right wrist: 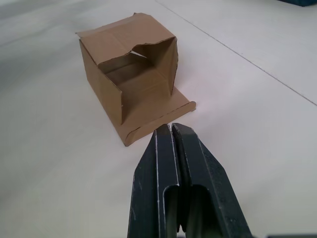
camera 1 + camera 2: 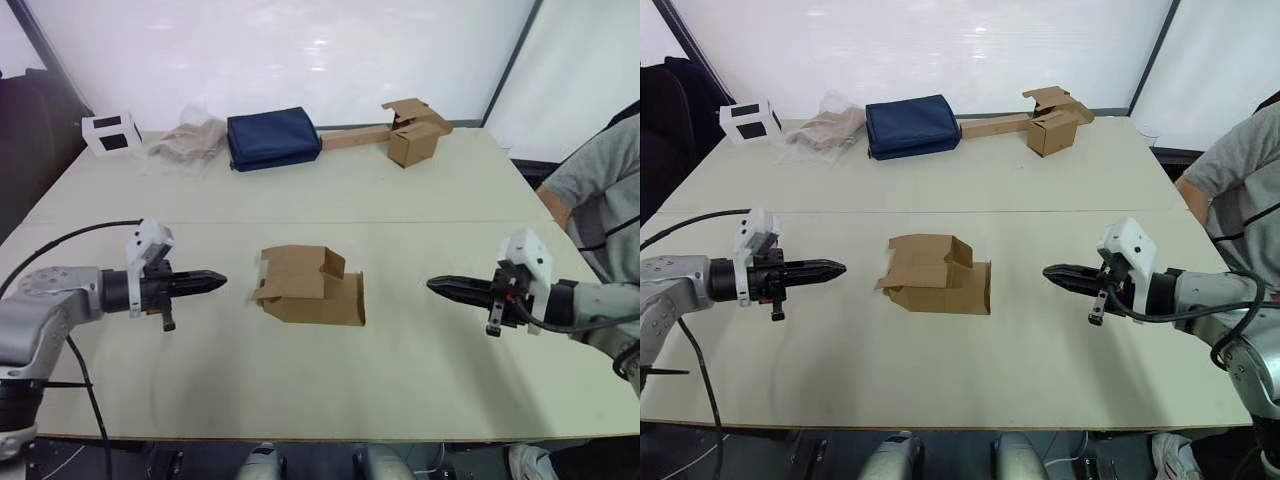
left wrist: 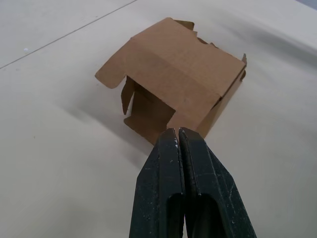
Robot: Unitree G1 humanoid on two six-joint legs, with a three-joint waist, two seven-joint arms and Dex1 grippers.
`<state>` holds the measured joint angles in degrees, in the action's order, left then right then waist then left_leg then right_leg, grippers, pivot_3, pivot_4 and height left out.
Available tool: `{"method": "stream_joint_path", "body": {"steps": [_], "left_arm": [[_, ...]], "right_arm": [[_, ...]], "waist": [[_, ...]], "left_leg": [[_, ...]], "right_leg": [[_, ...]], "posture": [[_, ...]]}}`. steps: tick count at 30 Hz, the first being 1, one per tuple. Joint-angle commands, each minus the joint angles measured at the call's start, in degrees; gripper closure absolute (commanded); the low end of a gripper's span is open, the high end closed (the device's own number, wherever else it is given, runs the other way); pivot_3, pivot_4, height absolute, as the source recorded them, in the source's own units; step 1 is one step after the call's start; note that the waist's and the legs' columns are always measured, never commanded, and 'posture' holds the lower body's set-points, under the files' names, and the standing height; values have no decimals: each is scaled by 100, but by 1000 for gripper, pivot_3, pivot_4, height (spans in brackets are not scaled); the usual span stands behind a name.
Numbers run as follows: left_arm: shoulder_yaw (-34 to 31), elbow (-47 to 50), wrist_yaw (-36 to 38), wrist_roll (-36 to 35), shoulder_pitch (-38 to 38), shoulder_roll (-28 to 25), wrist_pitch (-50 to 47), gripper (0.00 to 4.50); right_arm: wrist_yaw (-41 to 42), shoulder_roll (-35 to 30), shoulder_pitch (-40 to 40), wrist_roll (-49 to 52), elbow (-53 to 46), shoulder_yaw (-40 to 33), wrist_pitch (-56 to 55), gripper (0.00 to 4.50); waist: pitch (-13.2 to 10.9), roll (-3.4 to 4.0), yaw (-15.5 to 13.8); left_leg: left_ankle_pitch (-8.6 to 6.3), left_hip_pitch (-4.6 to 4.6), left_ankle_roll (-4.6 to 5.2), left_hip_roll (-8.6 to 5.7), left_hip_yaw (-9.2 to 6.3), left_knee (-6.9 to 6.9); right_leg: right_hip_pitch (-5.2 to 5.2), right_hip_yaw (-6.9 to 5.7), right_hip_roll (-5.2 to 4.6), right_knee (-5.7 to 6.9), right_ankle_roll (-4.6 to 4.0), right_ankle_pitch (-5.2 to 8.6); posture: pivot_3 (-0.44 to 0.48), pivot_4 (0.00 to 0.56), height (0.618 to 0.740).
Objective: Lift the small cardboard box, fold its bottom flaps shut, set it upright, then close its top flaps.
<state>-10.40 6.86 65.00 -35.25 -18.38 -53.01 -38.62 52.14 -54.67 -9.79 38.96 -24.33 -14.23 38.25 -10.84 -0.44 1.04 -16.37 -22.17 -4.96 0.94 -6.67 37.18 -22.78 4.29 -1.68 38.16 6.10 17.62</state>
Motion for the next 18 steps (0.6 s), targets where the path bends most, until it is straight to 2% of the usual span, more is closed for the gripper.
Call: {"method": "stream_joint_path", "body": {"steps": [1, 9, 18], "left_arm": [[-135, 16, -217, 138, -95, 77, 250, 4440], [-358, 521, -455, -458, 12, 182, -332, 4440], [-149, 336, -364, -217, 37, 186, -128, 4440]], "right_arm": [[90, 2, -259, -104, 185, 15, -184, 4500], [471, -90, -480, -88, 498, 71, -181, 4500], [499, -19, -518, -43, 481, -35, -82, 4500]], "waist": [[0, 0, -2], [-1, 0, 1], [-1, 0, 4]], "left_leg": [[0, -1, 0, 0, 0, 0], [-1, -1, 1, 0, 0, 0], [0, 0, 1, 0, 0, 0]], "right_leg": [[-1, 0, 0, 0, 0, 0], [0, 1, -1, -1, 0, 0], [-1, 1, 0, 1, 0, 0]], "posture": [[0, 150, 740], [0, 150, 740], [0, 150, 740]]}}
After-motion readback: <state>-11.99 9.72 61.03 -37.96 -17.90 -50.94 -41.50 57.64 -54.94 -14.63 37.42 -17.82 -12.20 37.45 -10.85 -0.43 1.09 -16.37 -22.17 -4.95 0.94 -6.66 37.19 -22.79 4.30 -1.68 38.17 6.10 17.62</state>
